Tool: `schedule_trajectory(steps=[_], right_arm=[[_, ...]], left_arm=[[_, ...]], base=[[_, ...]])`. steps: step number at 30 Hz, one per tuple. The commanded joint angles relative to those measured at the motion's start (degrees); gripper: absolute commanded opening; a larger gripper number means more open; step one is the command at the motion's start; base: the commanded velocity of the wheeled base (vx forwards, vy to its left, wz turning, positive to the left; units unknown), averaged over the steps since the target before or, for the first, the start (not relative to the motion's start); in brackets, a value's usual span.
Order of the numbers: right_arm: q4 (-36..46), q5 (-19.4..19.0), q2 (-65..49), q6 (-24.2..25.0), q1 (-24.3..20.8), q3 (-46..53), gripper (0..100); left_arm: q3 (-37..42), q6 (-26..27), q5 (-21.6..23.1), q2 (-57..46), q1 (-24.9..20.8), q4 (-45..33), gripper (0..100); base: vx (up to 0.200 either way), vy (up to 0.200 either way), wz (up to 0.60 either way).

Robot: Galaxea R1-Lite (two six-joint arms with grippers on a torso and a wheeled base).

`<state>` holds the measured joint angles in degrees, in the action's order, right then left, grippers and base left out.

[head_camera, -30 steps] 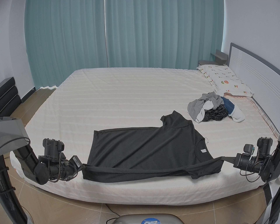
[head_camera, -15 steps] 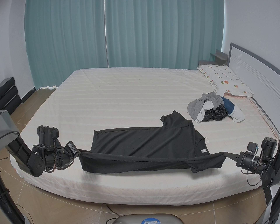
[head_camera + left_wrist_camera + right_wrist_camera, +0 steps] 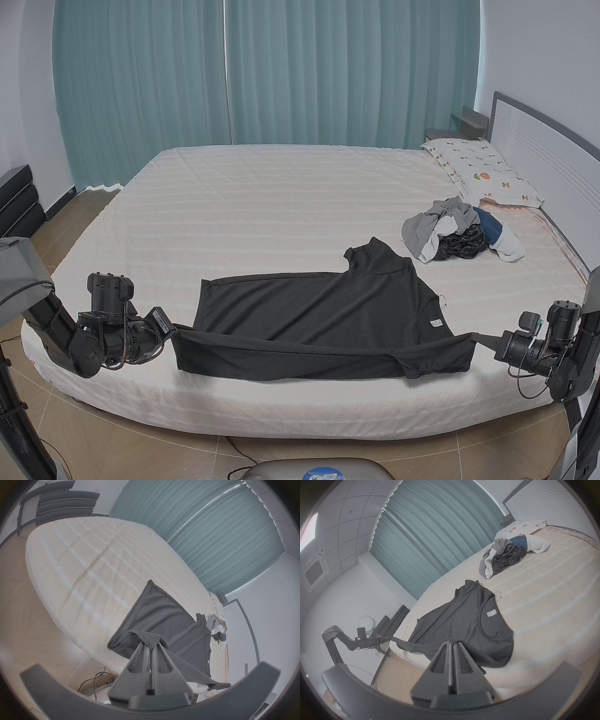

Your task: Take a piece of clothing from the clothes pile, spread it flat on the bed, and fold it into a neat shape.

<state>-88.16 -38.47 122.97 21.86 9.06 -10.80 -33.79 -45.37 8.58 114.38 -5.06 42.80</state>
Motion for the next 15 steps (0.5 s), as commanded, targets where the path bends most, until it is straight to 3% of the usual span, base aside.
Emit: schedule_trajectory(steps=[1,6,15], right_arm=[[0.45,2.26,5.35,0.03,-1.67,-4.84,0],[0.62,5.95,8.96,0.03,-2.73,-9.59,0],[0.62,12.19,14.41,0.38,-6.07,-16.18,0]], left_arm=[[-3.12,-0.94,-0.58,5.32,0.14,0.88,0],[-7.16,-4.99,-2.34,8.93,0.23,1.58,0],[-12.09,-5.34,-2.43,14.38,0.23,1.58,0]], base=[[0.000,0.000,0.00],[0.000,0.000,0.00],[0.000,0.000,0.00]])
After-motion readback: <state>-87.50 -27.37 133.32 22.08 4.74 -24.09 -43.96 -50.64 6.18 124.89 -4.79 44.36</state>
